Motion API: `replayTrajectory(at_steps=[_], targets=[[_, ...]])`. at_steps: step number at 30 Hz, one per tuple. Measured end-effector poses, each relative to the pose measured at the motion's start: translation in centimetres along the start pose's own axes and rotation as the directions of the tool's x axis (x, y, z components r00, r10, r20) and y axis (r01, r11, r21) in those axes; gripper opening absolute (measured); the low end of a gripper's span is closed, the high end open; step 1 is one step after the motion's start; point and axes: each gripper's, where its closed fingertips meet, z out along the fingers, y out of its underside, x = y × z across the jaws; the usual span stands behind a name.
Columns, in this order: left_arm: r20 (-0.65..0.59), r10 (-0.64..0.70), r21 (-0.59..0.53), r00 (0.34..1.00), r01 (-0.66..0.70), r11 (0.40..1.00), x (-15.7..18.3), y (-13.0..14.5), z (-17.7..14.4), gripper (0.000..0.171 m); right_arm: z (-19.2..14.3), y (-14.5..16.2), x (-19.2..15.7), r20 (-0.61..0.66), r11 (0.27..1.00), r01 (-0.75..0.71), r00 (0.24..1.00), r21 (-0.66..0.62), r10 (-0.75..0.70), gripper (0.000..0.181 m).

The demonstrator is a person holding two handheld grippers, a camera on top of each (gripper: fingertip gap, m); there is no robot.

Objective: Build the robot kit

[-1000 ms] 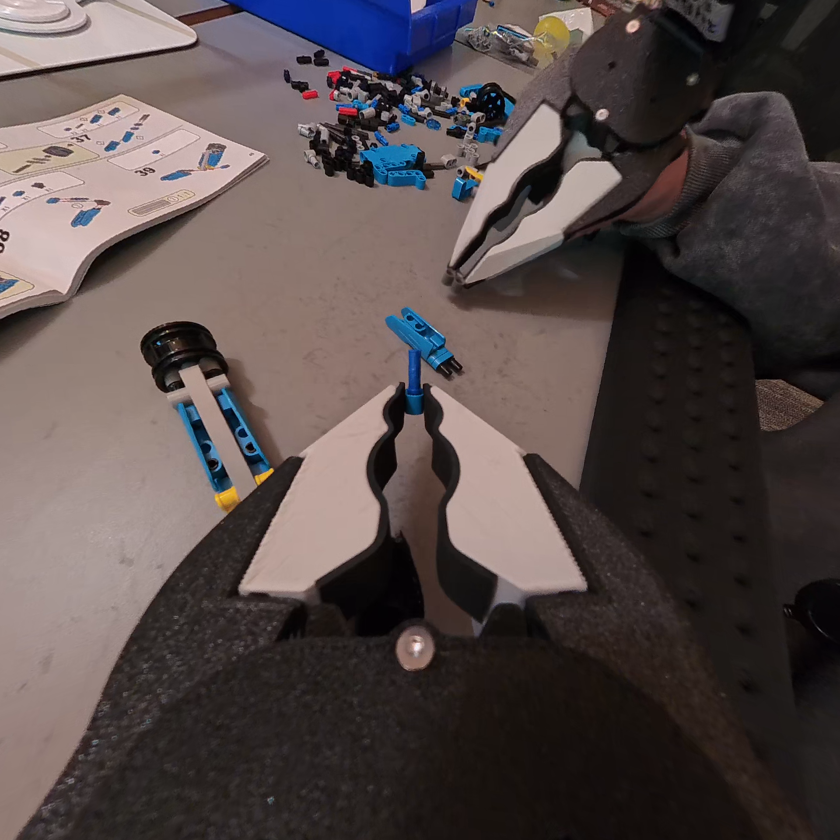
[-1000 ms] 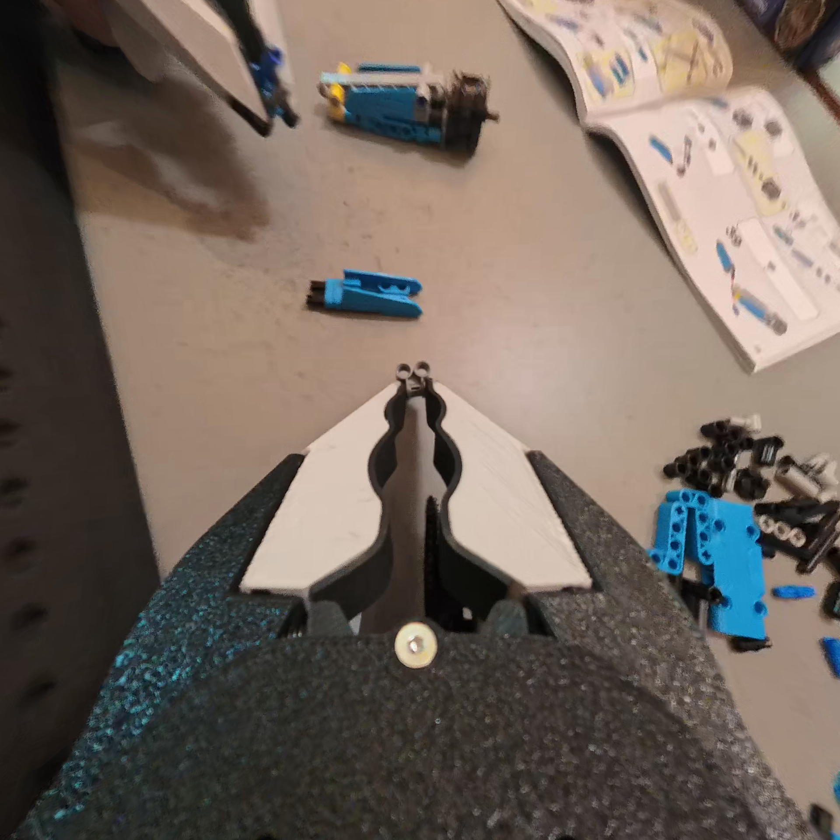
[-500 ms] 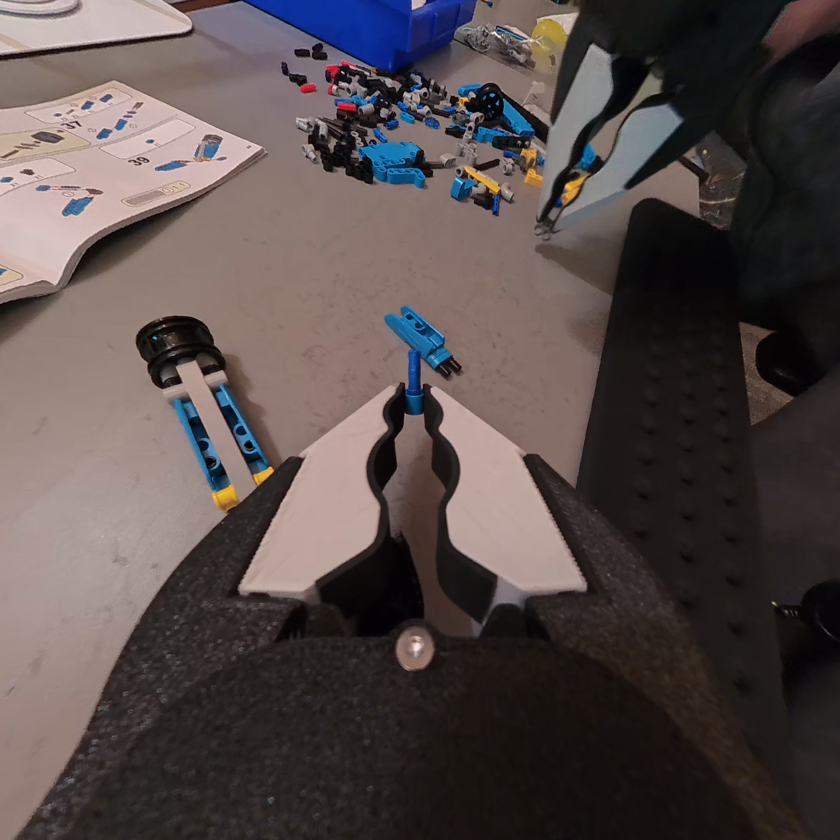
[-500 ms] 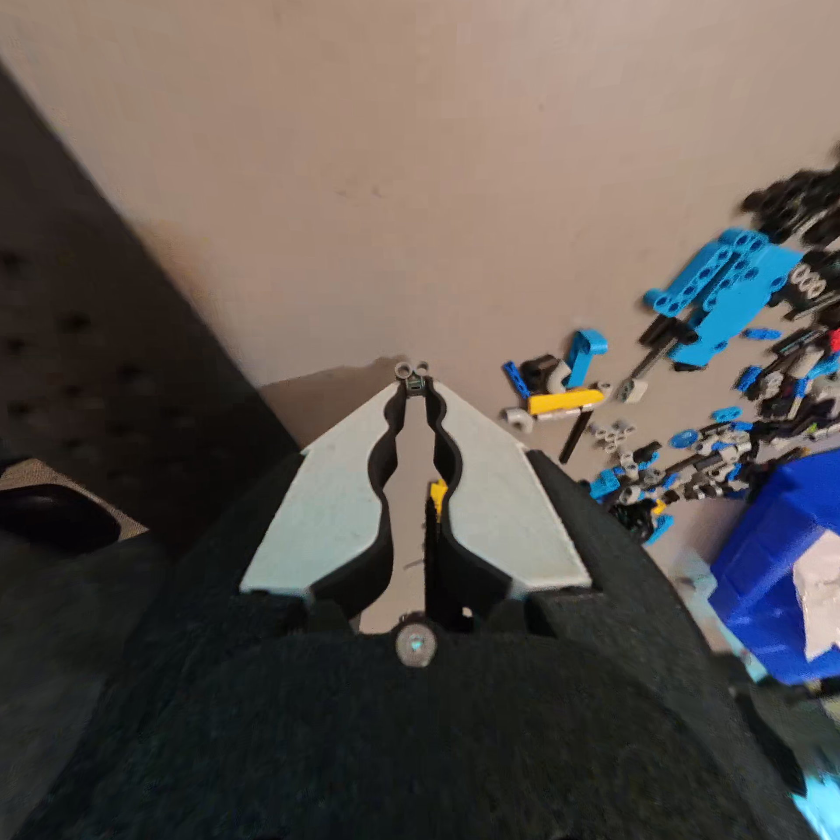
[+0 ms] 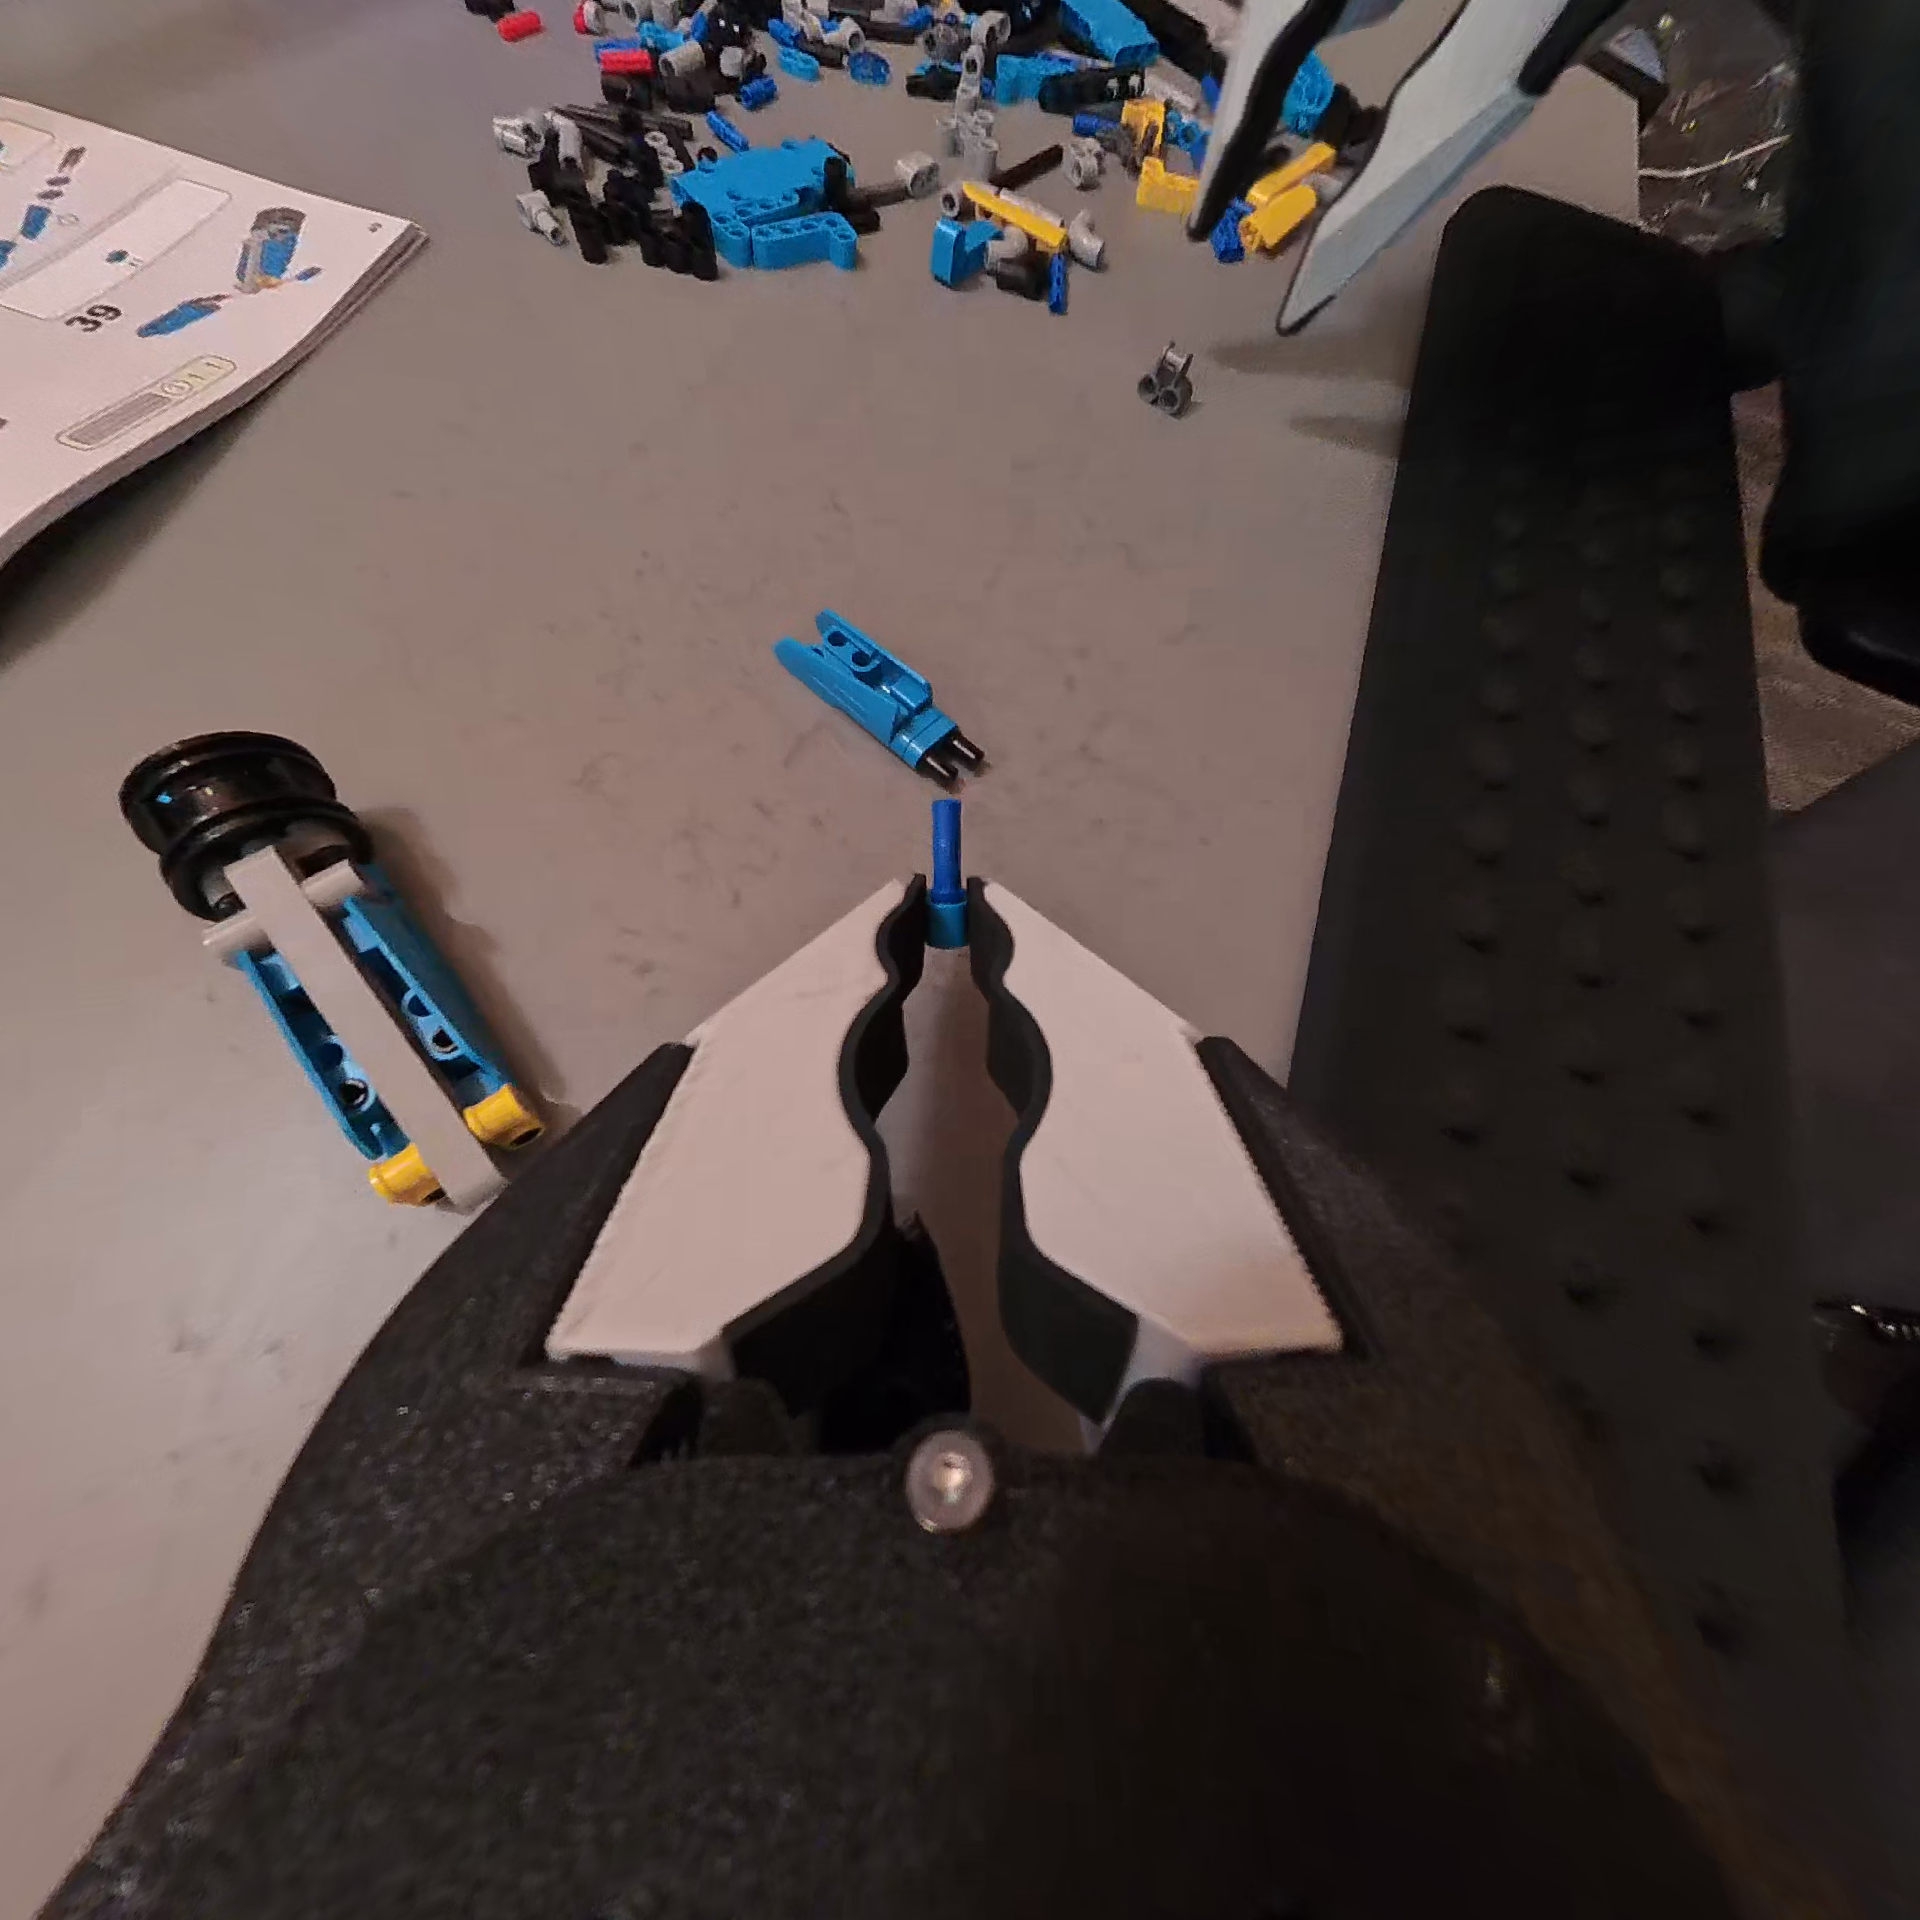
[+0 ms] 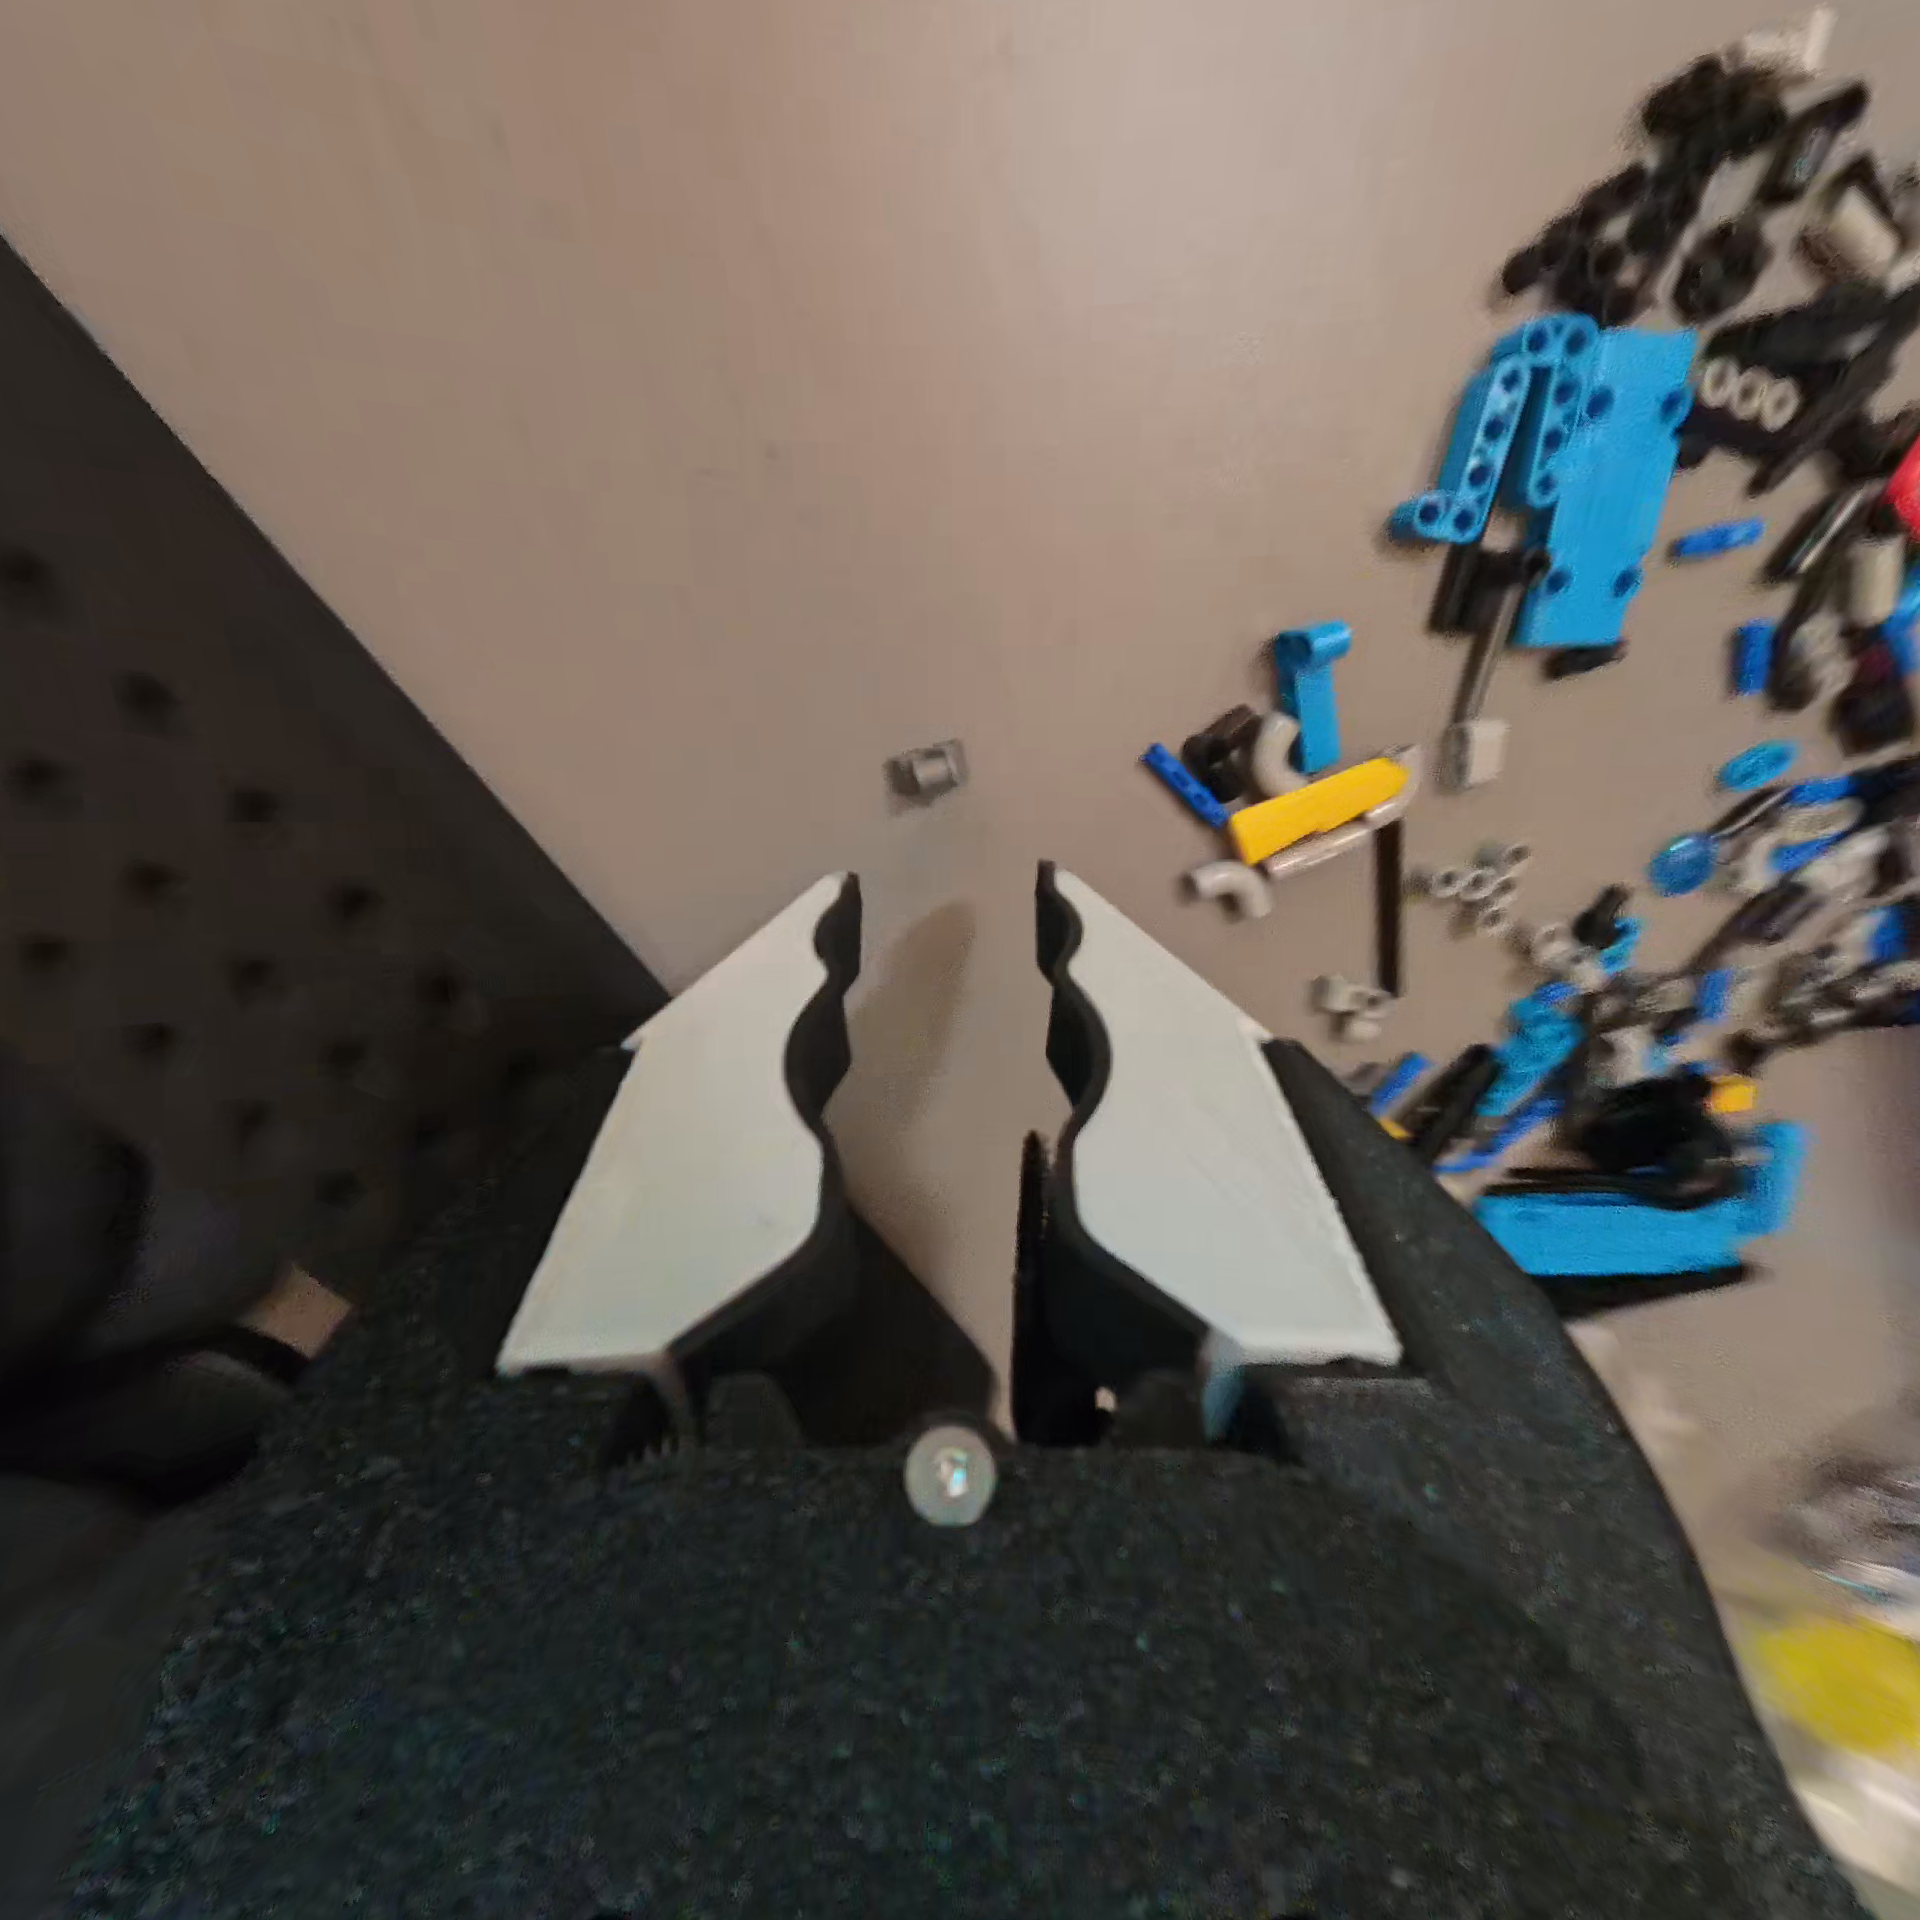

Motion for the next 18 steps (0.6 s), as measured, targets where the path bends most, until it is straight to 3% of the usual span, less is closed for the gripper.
replayTrajectory(at_steps=[3,5,7,10,14,18], targets=[[0.015,0.004,0.005,1.0,-0.005,1.0,-0.1,-0.1,0.0,0.007,0.8,-0.3,-0.1,0.026,0.948,-0.259,0.966,0.188,0.258,0.034],[0.019,0.002,0.016,1.0,-0.003,1.0,-0.2,-0.2,-0.1,0.007,1.1,-1.0,0.2,0.068,0.842,-0.438,0.895,0.315,0.44,0.026],[0.021,-0.001,0.019,1.0,0.0,1.0,-0.3,-0.3,-0.2,0.007,1.5,-1.4,-0.5,0.152,0.755,-0.552,0.83,0.355,0.536,0.034],[0.027,0.006,0.028,1.0,-0.007,1.0,-0.3,-0.4,-0.3,0.007,2.6,-0.9,-0.6,0.099,0.729,-0.578,0.803,0.366,0.587,0.035],[0.028,0.01,0.029,1.0,-0.011,1.0,-0.2,-0.4,-0.3,0.007,1.9,-1.8,-0.2,0.131,0.663,-0.604,0.775,0.442,0.618,0.023],[0.028,0.01,0.028,1.0,-0.011,1.0,-0.2,-0.4,-0.3,0.007,2.2,-1.8,-0.5,0.121,0.689,-0.58,0.796,0.435,0.593,0.01]])
